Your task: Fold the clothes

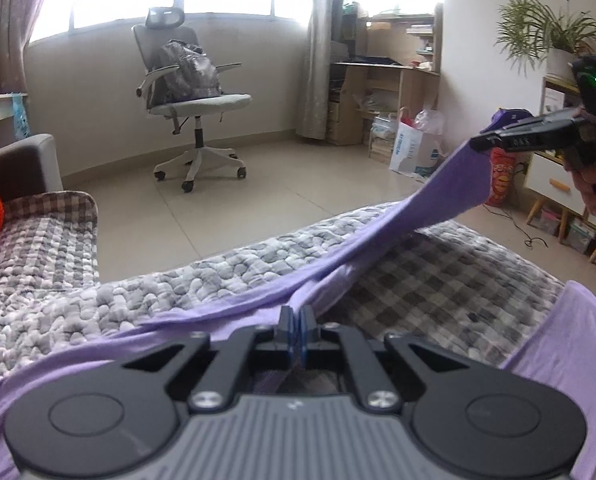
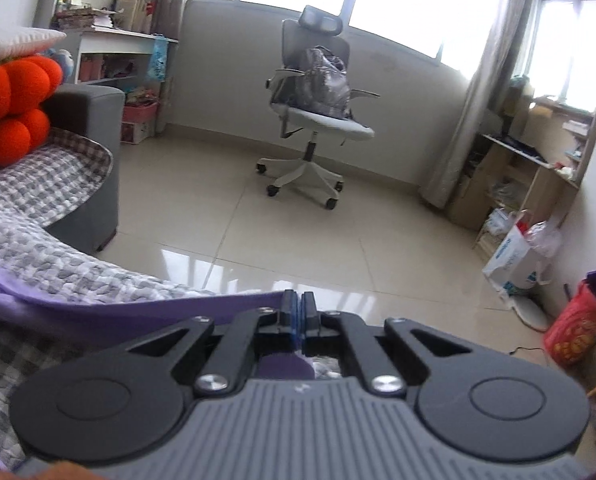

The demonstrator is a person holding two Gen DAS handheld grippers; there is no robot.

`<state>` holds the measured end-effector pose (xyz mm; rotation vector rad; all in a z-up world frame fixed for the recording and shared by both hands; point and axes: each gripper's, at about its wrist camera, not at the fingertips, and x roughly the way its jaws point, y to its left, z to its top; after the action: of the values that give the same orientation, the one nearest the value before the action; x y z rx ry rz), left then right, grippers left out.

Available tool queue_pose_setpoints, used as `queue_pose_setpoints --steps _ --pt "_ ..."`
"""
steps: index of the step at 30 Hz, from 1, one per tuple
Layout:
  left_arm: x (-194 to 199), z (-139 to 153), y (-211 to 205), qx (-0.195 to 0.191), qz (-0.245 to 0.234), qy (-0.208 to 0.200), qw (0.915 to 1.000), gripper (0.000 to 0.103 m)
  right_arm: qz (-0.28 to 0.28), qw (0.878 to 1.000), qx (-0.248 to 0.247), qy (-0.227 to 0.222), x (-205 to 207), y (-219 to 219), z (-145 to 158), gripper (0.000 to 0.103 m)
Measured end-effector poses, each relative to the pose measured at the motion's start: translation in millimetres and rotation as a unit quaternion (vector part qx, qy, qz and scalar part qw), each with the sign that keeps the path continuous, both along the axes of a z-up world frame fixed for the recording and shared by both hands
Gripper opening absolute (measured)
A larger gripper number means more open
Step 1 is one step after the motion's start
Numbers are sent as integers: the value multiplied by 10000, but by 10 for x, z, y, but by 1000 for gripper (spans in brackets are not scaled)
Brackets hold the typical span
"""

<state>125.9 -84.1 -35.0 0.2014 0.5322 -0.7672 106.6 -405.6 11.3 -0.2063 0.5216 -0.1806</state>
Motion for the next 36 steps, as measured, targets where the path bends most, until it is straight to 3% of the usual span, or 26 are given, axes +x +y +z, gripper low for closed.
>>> queue_pose_setpoints --steps 10,16,26,31,32,33,34,36 --pt "-25 -182 -1 255 -317 216 9989 3 -365 9979 119 513 491 -186 -439 1" --pt "-6 -205 16 202 -321 281 9989 3 -578 9955 343 676 819 -323 -618 1" --pt "-8 -279 -44 400 -298 327 9982 3 -670 9914 673 898 963 -382 -898 2" --pt "-10 -235 -82 354 -198 389 9984 6 -581 9862 1287 864 841 -521 -709 14" --pt "-25 -221 -108 382 -234 379 9983 7 -565 9850 1394 846 796 -553 -661 21" --pt "-47 -210 -143 434 -253 337 9982 9 -550 9837 1497 828 752 -585 -613 42" --pt "-70 -198 -180 487 -271 290 9980 11 -554 9826 1597 774 684 -621 -570 52" --pt "-114 -176 -262 564 -286 201 9978 18 -547 9792 1830 683 541 -695 -498 55"
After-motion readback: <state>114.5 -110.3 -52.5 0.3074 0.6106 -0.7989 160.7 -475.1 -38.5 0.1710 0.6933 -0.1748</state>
